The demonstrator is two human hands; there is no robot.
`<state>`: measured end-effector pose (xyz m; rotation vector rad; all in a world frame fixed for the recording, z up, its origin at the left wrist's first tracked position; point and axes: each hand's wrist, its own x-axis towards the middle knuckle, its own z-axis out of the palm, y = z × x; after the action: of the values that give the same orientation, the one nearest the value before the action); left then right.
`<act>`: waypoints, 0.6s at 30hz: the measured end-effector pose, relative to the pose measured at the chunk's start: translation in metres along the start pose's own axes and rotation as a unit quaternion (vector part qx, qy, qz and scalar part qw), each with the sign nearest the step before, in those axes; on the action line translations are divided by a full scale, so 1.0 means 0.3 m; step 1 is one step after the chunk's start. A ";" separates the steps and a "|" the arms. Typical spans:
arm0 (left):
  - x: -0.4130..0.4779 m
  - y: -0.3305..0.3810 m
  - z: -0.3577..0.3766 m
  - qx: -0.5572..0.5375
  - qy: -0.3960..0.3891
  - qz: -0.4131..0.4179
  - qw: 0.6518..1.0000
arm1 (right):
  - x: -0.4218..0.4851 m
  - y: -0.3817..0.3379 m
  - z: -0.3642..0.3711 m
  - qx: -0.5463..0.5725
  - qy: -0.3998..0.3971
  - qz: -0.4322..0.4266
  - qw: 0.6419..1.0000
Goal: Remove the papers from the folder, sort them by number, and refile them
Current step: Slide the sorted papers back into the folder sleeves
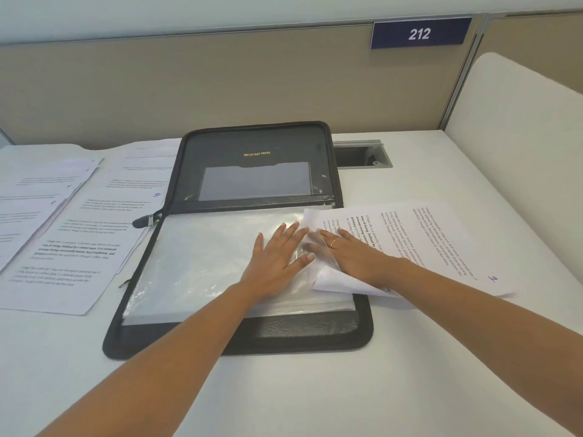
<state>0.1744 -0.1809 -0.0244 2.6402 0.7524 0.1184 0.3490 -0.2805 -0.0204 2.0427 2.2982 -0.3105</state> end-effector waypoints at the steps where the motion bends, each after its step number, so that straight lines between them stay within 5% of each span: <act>1: 0.001 0.001 0.001 0.000 -0.001 -0.001 1.000 | 0.001 -0.002 -0.003 0.003 0.004 -0.001 1.000; 7: -0.004 -0.005 0.006 -0.007 0.000 0.001 1.000 | 0.025 -0.022 -0.040 -0.061 0.065 0.067 0.994; 16: -0.003 -0.006 0.008 -0.002 -0.003 0.004 1.000 | 0.048 -0.018 -0.030 -0.052 -0.006 0.100 0.994; 18: -0.005 -0.006 0.008 -0.009 0.003 0.004 1.000 | 0.057 -0.037 -0.035 -0.104 0.063 0.088 0.989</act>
<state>0.1728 -0.1809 -0.0274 2.6277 0.7391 0.1341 0.3370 -0.2632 -0.0118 2.1925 2.0894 0.0660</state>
